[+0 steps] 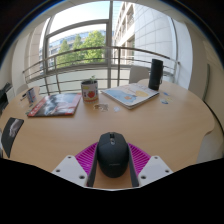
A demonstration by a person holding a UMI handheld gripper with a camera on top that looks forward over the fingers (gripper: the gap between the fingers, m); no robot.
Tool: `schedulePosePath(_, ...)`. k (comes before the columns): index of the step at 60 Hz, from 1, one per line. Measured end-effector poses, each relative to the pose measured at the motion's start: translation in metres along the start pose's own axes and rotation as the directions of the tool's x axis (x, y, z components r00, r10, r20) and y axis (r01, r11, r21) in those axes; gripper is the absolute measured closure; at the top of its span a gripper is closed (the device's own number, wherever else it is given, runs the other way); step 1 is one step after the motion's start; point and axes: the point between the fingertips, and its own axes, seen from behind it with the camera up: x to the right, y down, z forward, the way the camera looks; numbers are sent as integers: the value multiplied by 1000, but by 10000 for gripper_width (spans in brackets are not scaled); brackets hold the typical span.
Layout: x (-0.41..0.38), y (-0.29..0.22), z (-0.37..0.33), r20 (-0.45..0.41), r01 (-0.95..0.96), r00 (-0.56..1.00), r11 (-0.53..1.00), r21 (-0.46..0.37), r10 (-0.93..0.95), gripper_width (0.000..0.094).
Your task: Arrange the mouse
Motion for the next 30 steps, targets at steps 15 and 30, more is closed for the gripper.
schedulePosePath(15, 1, 2, -2, -17, 11, 1000, 1000, -23, -12, 546)
schedulePosePath(30, -7, -108, -88, -147, -81, 983, 979, 187, 110, 545)
